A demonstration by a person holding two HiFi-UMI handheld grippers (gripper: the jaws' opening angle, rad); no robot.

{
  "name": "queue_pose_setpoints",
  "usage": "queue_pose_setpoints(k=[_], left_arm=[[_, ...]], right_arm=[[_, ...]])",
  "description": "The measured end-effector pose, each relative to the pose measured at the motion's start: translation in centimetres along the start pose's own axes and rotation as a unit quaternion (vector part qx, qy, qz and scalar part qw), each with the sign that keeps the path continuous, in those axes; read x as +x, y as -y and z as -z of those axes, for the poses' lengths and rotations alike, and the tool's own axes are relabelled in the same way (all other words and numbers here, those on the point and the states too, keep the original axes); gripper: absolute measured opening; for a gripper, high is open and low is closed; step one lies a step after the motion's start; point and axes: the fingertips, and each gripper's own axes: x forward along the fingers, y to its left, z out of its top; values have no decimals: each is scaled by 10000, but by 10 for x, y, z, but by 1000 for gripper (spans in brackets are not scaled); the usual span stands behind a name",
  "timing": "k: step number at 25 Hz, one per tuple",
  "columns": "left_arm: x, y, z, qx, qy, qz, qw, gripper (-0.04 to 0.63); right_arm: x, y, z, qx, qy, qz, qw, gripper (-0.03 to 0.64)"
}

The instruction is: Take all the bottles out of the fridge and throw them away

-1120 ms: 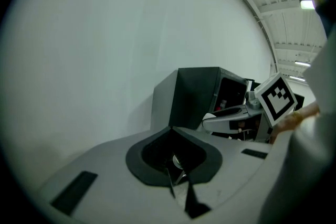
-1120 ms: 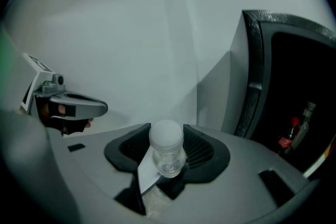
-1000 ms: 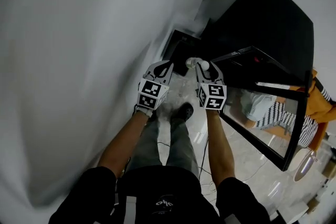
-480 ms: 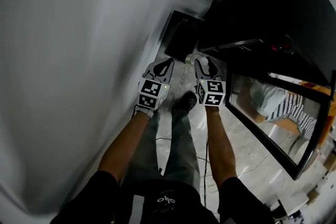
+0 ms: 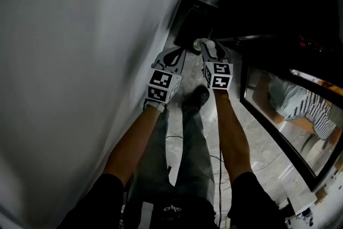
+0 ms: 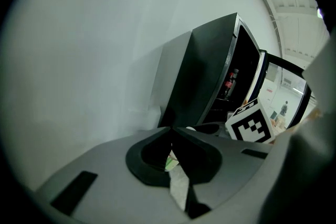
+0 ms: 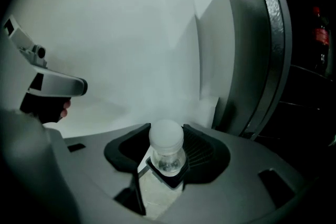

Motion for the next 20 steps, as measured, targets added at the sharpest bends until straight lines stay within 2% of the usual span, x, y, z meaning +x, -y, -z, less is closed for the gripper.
queue_pose_setpoints(k=[8,12,17,20], left_arm=[[41,-19,1,-18,-8,45,10000,8],[41,-26,0,-12,-24,6,10000,8],[42,-31,-1,-30,-36,-30,10000,8],[44,-30,-4,-11,-18,-31,10000,8]], right_arm=[[60,0,17,-189,-188,-156,9995,199],[70,4,21,-291,-322,-111,9990,201],[73,6,22,-150,-373,-318,9987,202],[67,12,21,-66,-334,-259,9991,202]])
